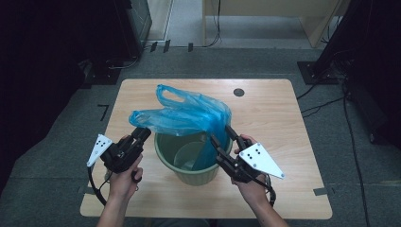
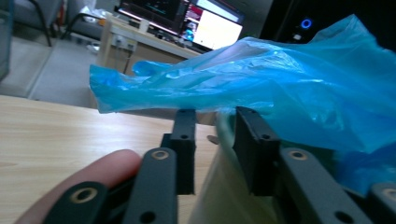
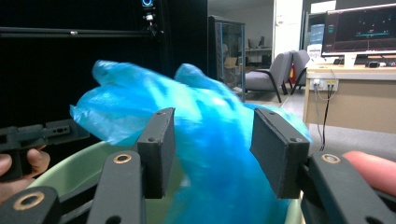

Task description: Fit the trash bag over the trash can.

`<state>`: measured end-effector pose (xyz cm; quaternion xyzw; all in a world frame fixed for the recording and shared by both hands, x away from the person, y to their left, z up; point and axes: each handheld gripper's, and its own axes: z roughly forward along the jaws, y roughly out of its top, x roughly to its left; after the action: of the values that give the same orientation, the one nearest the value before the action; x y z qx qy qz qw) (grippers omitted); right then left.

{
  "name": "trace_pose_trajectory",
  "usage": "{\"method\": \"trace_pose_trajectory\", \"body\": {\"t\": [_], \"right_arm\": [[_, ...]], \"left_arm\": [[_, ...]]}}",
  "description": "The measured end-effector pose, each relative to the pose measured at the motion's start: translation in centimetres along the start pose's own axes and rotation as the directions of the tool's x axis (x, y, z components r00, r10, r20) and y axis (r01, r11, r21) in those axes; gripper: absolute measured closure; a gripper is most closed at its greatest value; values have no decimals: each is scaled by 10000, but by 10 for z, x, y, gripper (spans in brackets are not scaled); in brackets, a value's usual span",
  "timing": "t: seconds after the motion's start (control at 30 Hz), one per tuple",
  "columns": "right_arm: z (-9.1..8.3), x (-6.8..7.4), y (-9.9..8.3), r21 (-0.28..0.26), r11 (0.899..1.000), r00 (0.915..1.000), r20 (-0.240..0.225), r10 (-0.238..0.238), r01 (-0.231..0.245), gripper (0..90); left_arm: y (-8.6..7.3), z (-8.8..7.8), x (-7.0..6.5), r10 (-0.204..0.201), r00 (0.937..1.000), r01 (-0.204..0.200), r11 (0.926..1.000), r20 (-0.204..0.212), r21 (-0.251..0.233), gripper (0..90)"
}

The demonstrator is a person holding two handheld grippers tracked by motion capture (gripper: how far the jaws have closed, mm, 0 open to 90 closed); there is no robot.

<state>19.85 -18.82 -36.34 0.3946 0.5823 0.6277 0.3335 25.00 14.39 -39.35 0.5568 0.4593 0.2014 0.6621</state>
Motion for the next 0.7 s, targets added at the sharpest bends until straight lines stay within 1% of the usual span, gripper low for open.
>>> {"method": "trace_pose_trajectory", "body": {"t": [0.07,0.17,0.27,0.4,0.47,0.53,0.63,0.7], "right_arm": [[0,1,1,-24,10000,10000,11,-68,68,509],[-1,3,2,-62,9999,9999,11,-148,148,509],[0,3,7,-191,9996,9997,67,-225,226,509],[2,3,18,-492,9983,9994,167,-300,308,509],[5,5,25,-631,9974,9994,85,-337,342,503],[9,8,32,-692,9964,9988,33,-485,486,494],[18,14,40,-611,9964,9978,-275,-611,594,494],[24,19,43,-473,9975,9957,-733,-561,527,518]], "left_arm": [[4,0,-4,-126,9981,133,9999,610,-110,740],[10,1,-14,-26,9954,43,9998,961,-175,757],[15,3,-23,58,9930,-20,9995,1176,-323,754],[20,4,-32,204,9904,-133,9986,1370,-521,745],[22,4,-34,214,9896,-135,9983,1425,-559,734],[23,4,-36,200,9893,-109,9979,1442,-636,727],[25,4,-38,161,9882,-45,9971,1525,-760,715],[25,4,-39,131,9875,-5,9968,1571,-800,709]]}}
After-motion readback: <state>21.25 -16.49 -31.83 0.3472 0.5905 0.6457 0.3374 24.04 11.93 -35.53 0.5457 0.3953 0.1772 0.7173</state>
